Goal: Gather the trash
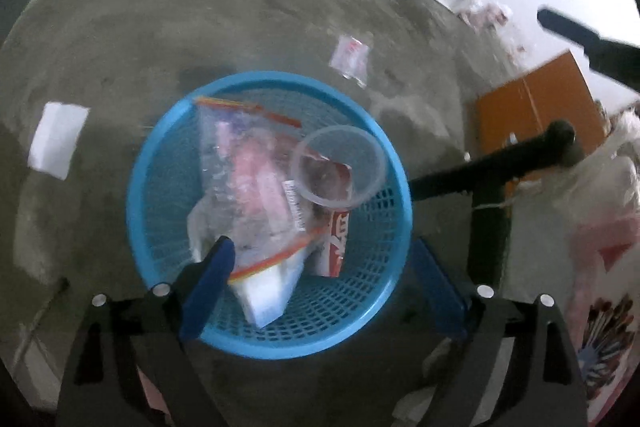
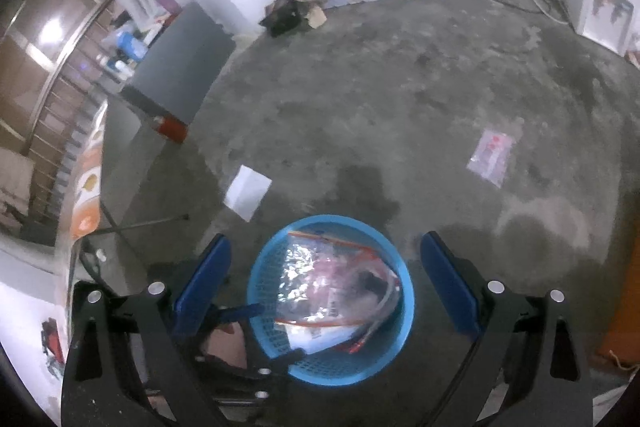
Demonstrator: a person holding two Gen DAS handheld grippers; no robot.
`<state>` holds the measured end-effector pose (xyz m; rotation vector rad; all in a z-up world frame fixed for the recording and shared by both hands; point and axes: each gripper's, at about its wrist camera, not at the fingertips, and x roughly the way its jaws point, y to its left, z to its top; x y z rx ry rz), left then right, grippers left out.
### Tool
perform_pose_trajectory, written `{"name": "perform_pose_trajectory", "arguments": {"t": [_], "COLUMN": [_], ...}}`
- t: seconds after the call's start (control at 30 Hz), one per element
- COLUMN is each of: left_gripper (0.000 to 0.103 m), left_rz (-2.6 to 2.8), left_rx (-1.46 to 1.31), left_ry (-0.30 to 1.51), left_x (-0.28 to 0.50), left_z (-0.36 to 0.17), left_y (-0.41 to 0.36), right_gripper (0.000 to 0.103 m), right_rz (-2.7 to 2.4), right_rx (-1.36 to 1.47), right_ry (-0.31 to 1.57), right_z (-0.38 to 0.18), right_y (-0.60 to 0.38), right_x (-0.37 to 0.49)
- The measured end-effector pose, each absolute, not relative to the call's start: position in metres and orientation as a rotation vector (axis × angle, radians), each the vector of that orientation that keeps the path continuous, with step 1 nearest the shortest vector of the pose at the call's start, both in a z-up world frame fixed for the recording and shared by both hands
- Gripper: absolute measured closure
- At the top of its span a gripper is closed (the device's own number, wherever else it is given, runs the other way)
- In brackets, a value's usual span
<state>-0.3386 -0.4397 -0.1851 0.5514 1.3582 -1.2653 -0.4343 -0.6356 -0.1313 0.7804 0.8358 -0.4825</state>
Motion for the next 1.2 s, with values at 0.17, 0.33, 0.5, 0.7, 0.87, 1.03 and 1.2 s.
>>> {"name": "perform_pose_trajectory", "arguments": {"t": [0.17, 0.33, 0.5, 0.7, 0.87, 1.03, 1.2], "left_gripper": [0.015, 0.011, 0.005, 0.005, 0.005, 0.005, 0.005], "left_rz": [-1.194, -1.126, -0.982, -0.932, -0.819, -0.578, -0.439], "left_rx": [0.444, 0.373, 0.345, 0.244, 0.230, 0.197, 0.088], "left_ry": [1.313, 1.054, 0.790, 0.752, 0.683, 0.546, 0.602], "left_x": [-0.332, -0.337, -0.338, -0.334, -0.336, -0.339, -0.338], "left_z": [-0.169, -0.107, -0.049, -0.030, -0.019, 0.004, 0.007], "left_y": [-0.404, -0.359, -0.302, -0.243, -0.215, -0.175, -0.126], "right_gripper": [0.012, 0.012, 0.012, 0.008, 0.008, 0.008, 0.008], "right_rz": [-0.488, -0.502, -0.489, -0.609, -0.633, -0.499, -0.424], "right_rx": [0.749, 0.665, 0.538, 0.342, 0.292, 0.375, 0.357], "right_ry": [0.862, 0.854, 0.764, 0.632, 0.580, 0.415, 0.477], "right_z": [-0.134, -0.130, -0.112, -0.088, -0.073, -0.044, -0.043], "right_y": [-0.632, -0.620, -0.586, -0.485, -0.424, -0.388, -0.360], "right_x": [-0.430, -0.427, -0.425, -0.425, -0.435, -0.437, -0.415]}}
